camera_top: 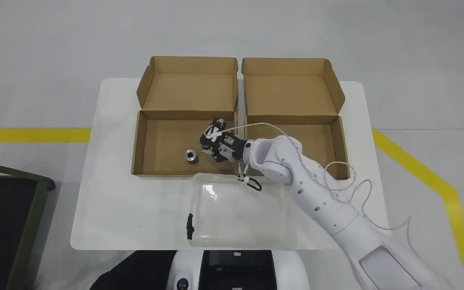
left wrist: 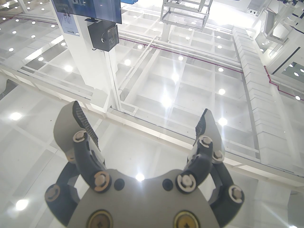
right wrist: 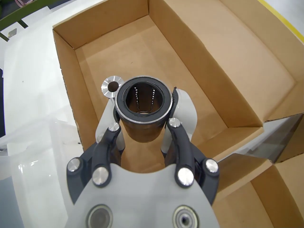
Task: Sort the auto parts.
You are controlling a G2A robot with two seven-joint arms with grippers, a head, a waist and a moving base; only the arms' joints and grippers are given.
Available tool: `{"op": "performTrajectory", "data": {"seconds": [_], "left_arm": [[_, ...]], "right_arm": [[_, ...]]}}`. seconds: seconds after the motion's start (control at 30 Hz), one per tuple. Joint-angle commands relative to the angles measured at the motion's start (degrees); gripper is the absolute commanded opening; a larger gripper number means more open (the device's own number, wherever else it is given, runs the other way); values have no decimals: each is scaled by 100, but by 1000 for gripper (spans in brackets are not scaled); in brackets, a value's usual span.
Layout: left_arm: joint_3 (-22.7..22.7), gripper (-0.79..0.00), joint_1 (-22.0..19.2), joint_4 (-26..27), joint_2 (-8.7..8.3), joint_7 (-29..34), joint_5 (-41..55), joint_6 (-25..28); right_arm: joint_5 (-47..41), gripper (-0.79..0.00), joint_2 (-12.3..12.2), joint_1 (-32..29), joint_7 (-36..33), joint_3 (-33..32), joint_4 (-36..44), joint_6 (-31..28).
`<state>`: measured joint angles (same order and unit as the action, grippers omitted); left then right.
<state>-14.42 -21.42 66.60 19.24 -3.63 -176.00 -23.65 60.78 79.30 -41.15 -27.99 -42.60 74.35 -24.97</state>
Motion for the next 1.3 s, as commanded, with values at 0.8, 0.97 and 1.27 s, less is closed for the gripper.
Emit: {"op": "performTrajectory", "data": {"seconds": [0.8,0.97,1.27], "left_arm": [[0,0,0,0,0,0,0,0],[0,0,0,0,0,0,0,0],[0,0,0,0,0,0,0,0]], "right_arm": [[-84,-428,299,266,-340,250,-593,90],[-18,-225,261,154,-491,133,-337,93],[152,0,113,-205,-534,-247,516,-72]]}}
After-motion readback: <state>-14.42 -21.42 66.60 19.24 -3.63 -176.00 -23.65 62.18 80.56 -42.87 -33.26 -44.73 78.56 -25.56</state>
